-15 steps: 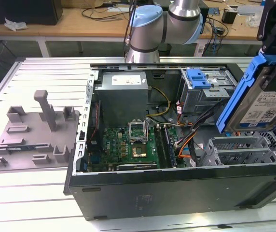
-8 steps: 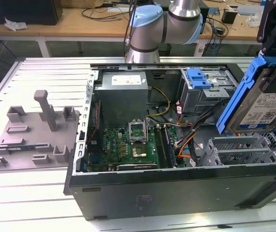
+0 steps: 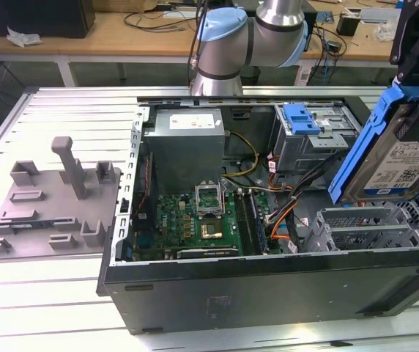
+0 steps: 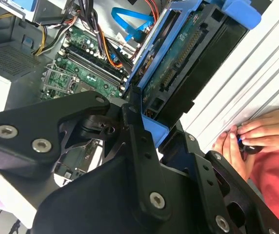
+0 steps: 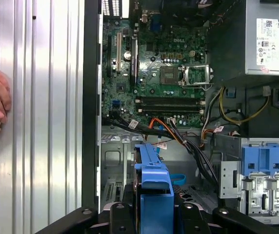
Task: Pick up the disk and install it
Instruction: 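Insert the disk into the insertion slot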
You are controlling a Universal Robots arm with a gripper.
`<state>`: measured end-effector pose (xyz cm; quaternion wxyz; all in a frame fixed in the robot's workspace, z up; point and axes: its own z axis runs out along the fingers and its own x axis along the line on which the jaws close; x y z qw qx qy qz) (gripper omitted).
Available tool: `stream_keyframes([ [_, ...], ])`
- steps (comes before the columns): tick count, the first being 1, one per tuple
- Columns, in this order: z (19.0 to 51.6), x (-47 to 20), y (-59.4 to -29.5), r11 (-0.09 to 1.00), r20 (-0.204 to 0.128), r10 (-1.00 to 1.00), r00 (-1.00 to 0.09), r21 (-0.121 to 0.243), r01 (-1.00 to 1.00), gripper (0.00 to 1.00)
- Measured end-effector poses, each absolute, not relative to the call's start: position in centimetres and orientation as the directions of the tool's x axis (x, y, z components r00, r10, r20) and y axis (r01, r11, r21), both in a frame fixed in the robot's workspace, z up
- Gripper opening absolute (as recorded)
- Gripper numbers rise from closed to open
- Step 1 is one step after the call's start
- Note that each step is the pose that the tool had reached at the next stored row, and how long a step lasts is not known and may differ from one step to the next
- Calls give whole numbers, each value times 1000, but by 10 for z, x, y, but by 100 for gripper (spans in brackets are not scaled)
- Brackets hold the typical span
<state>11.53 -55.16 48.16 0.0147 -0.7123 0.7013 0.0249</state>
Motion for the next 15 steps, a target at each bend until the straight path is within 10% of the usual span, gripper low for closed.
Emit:
stream_keyframes([
  [15, 473, 116, -556, -29, -56, -998, 28, 13, -999, 37],
])
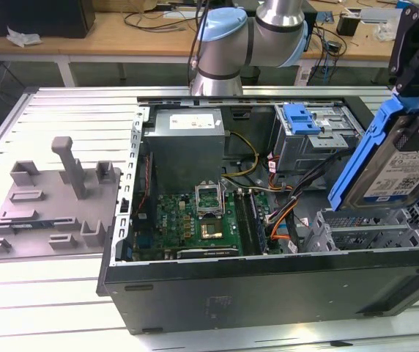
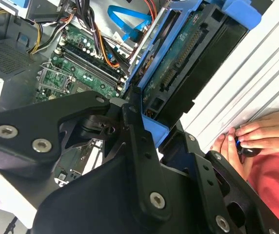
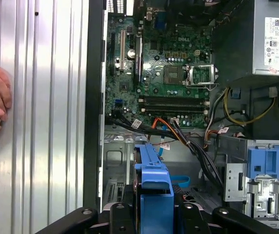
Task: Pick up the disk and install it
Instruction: 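Insert the disk into the insertion slot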
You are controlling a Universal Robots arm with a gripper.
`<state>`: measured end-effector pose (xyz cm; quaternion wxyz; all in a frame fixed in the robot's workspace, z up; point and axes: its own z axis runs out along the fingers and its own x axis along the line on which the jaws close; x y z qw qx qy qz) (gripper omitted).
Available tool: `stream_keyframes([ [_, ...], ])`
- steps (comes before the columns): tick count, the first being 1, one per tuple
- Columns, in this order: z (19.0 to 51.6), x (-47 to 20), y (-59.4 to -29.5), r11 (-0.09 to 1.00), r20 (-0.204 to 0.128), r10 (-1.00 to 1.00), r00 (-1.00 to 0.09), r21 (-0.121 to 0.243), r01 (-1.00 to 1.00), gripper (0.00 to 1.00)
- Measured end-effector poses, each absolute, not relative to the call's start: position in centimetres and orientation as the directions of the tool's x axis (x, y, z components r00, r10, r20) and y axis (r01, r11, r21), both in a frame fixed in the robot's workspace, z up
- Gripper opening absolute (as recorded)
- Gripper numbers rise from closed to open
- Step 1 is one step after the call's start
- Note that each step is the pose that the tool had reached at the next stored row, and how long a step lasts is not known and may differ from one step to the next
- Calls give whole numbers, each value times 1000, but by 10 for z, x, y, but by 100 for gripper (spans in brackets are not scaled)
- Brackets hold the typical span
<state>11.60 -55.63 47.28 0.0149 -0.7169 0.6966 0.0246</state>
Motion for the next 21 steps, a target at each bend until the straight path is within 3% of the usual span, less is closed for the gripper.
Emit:
stream_keyframes([
  [21, 463, 118, -556, -28, -56, -998, 27, 13, -1000, 37],
])
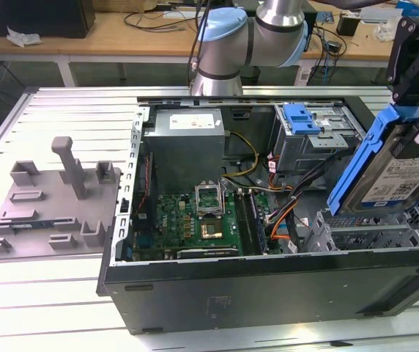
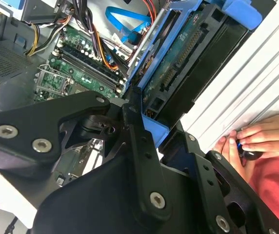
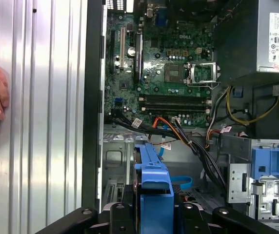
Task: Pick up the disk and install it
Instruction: 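Insert the disk into the insertion slot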
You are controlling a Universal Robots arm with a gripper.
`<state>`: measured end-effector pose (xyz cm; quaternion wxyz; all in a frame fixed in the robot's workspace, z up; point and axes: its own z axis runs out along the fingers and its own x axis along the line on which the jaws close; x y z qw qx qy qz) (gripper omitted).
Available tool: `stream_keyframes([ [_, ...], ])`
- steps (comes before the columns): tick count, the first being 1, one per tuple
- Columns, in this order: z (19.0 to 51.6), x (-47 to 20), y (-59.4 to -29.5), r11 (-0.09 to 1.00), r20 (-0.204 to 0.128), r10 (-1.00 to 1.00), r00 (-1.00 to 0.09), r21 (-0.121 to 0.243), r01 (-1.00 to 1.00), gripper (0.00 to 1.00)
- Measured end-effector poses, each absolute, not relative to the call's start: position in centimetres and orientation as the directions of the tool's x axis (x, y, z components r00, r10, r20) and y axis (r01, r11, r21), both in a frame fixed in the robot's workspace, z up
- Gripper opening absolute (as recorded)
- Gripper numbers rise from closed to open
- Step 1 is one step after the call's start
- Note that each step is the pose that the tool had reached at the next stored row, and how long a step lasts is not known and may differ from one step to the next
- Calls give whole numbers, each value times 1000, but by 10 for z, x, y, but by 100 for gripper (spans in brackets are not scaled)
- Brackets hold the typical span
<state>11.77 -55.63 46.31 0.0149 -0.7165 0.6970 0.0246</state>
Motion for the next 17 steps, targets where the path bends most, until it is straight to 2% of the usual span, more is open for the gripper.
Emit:
stream_keyframes([
  [17, 457, 118, -556, -11, -56, -998, 10, 13, -1000, 37],
])
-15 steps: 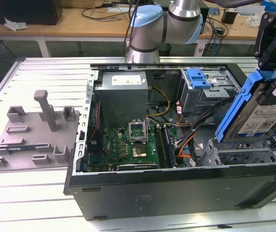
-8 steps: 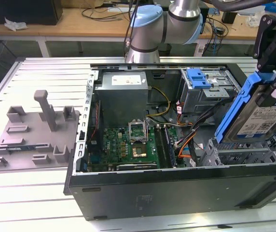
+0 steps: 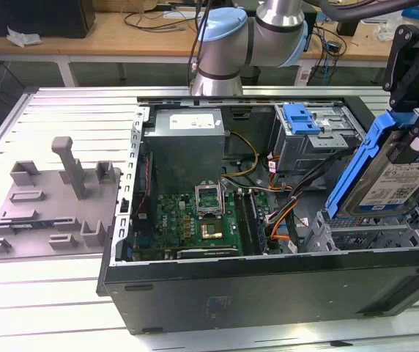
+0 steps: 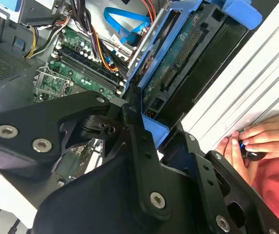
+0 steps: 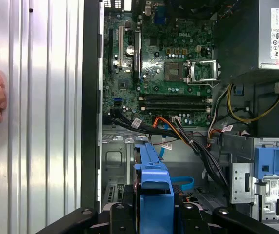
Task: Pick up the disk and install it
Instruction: 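Insert the disk into the insertion slot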
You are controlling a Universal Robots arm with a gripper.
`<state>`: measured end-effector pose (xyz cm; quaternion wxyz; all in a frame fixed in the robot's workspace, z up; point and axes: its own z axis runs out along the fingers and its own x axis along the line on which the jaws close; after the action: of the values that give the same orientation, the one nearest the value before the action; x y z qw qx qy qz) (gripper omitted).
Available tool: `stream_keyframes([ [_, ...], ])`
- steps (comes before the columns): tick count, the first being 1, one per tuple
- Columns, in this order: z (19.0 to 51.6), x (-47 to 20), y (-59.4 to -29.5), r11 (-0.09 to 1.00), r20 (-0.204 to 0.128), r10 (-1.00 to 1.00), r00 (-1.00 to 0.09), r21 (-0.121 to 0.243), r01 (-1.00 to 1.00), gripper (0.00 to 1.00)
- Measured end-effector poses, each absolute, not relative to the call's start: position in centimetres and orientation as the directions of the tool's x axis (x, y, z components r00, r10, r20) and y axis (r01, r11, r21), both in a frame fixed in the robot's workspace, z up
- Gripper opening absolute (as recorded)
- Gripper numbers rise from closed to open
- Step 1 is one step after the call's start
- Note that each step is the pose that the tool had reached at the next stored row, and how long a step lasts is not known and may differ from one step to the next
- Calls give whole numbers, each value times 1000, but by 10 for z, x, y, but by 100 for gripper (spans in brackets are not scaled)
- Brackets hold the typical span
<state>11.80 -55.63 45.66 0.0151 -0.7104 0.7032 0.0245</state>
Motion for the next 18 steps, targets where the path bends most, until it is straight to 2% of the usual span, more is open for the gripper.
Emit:
stream_keyframes([
  [18, 449, 118, -556, 2, -56, -998, -3, 13, -1000, 37],
])
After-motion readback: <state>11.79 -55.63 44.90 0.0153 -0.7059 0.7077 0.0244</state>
